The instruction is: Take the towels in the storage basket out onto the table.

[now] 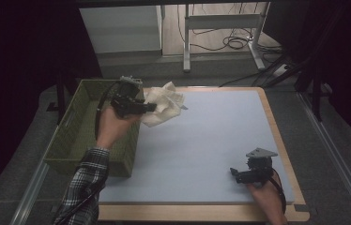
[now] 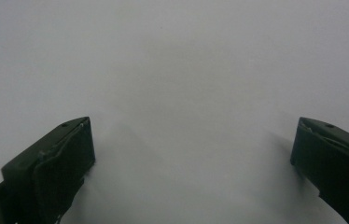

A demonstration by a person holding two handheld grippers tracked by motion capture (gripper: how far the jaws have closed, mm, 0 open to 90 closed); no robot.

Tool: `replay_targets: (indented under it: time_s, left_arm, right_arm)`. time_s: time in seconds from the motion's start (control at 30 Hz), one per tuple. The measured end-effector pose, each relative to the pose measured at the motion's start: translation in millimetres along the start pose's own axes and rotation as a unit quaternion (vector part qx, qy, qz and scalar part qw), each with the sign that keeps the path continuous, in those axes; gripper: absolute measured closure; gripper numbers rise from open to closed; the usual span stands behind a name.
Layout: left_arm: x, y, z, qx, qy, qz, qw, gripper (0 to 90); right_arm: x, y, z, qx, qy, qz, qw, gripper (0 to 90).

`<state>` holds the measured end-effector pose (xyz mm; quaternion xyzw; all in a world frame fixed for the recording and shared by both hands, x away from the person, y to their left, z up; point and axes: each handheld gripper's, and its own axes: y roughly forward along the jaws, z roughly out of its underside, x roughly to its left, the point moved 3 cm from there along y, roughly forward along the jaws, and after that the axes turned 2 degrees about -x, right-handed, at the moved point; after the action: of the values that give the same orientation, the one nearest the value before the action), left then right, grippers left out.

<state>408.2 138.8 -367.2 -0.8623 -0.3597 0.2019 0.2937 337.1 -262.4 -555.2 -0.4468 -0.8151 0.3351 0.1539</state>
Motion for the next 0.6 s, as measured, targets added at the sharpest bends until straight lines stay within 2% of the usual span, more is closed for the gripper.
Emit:
replay_targets:
  time_s: [0.33,0.6]
  left_arm:
    - [-31.6,37.5,2.0,0.002,0.016,0.037,0.9992,68.1]
    - [-47.6,75.9,11.0,0.023,0.023,0.05,0.9982,66.9]
  right_arm:
    - [0.2,0.0,0.0,0.001,0.001,0.0,1.0,0.0]
    - [0.2,-0.1,0.0,0.001,0.001,0.0,1.0,0.0]
